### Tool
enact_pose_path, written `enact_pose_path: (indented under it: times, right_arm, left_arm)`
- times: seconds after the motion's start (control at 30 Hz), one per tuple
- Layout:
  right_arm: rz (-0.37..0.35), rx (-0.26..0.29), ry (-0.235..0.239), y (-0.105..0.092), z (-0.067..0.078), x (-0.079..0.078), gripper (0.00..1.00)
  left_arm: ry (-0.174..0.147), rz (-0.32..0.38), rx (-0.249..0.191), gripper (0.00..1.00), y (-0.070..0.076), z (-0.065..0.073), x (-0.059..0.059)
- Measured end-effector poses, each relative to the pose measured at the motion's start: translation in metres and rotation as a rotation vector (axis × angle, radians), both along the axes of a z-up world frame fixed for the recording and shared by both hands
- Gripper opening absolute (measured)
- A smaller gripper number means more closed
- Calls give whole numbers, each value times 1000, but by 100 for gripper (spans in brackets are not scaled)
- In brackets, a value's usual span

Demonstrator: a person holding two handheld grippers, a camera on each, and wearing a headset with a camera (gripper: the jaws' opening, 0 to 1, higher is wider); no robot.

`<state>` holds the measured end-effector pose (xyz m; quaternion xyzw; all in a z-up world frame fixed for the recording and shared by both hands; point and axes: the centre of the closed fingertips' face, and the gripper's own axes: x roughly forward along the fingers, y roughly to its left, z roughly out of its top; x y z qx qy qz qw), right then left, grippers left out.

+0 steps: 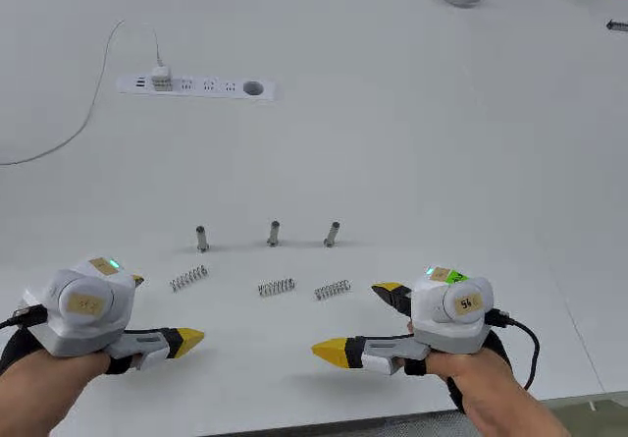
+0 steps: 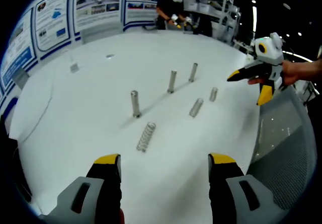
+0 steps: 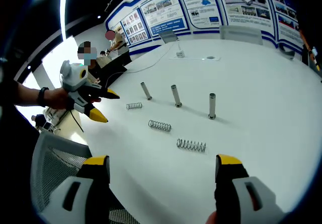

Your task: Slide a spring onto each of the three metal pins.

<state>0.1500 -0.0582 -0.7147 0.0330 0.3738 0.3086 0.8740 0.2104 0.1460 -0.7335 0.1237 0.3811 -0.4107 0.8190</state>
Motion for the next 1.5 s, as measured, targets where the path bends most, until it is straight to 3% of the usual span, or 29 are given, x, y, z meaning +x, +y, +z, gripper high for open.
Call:
enact_pose_path:
  times: [0.47, 1.0, 1.37, 1.5]
  right_arm:
    - [-5, -2, 2, -5, 1, -2, 88]
    - [-20, -8, 3, -13, 2, -3, 87]
    - [-21, -5, 5, -12, 1, -3, 87]
    - [-23, -5, 6, -13, 1, -3, 87]
  left_arm:
    - [23, -29, -2, 65, -13, -14, 19]
    - [33, -57, 5, 52, -24, -16, 22]
    - [34, -71, 27, 39, -23, -22, 21]
    - [25, -59, 35, 29, -20, -24, 24]
